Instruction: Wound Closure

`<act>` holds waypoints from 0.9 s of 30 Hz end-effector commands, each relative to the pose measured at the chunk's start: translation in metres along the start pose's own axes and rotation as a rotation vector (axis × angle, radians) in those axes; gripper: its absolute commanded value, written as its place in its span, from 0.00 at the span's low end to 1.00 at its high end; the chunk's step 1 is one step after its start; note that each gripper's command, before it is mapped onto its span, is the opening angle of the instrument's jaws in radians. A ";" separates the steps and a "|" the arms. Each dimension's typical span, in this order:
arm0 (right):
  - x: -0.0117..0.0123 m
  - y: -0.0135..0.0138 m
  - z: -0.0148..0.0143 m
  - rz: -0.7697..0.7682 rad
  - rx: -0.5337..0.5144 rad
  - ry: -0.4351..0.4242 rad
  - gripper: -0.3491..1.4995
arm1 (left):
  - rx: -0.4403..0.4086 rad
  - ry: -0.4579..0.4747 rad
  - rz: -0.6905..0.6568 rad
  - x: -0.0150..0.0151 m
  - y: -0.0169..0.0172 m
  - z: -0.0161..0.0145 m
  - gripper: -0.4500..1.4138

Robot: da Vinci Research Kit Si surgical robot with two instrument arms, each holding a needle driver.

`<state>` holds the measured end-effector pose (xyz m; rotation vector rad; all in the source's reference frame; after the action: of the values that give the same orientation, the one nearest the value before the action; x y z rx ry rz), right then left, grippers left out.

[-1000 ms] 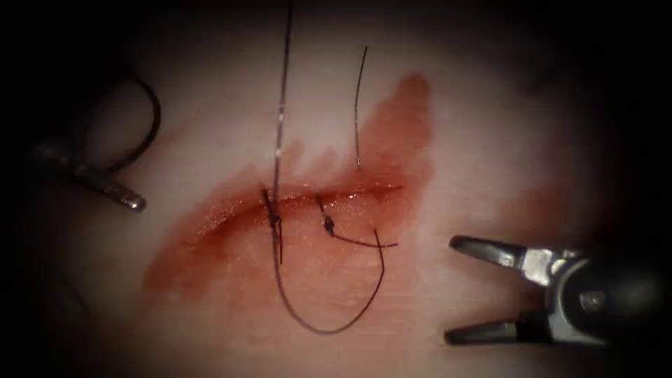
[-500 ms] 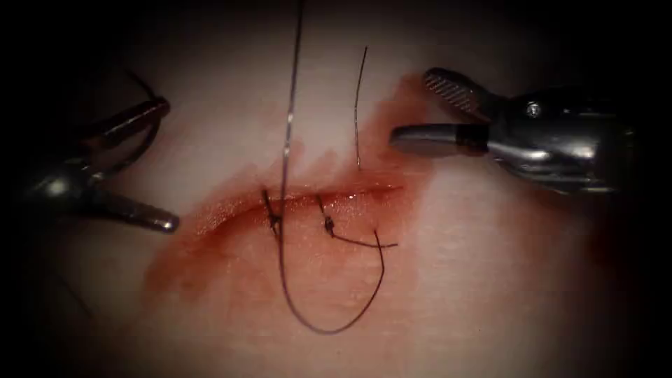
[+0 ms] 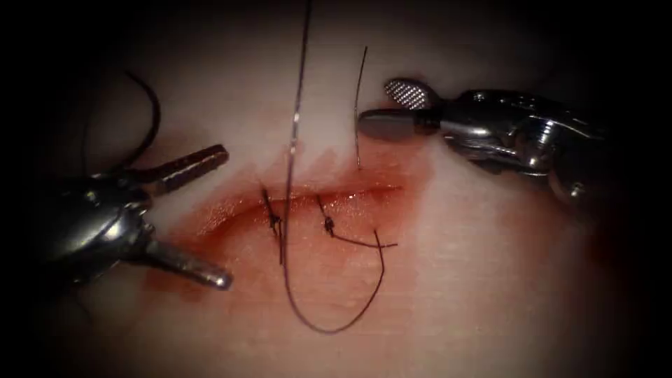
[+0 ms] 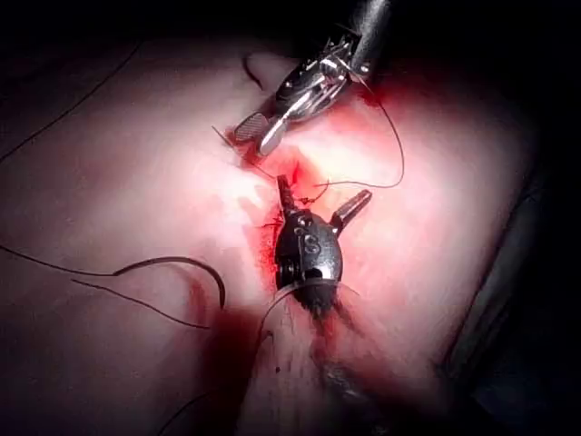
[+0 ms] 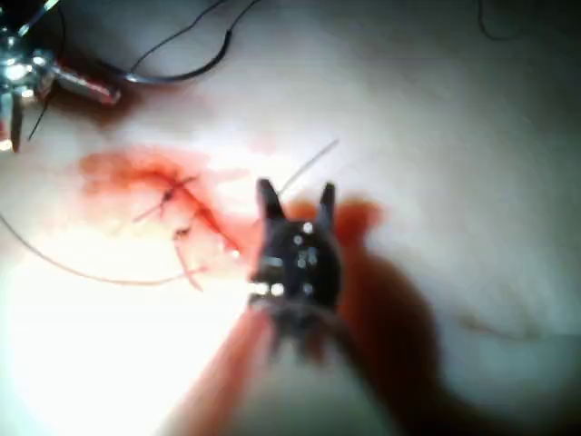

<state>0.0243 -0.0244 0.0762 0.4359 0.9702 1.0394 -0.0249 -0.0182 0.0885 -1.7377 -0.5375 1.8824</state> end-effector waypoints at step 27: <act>0.0029 -0.0009 0.0016 -0.031 -0.039 0.046 0.00 | -0.034 0.008 0.036 -0.0016 0.0014 0.0019 0.42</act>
<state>0.0259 -0.0217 0.0747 0.3605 0.9889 1.0451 -0.0262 -0.0197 0.0884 -1.7883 -0.5380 1.9006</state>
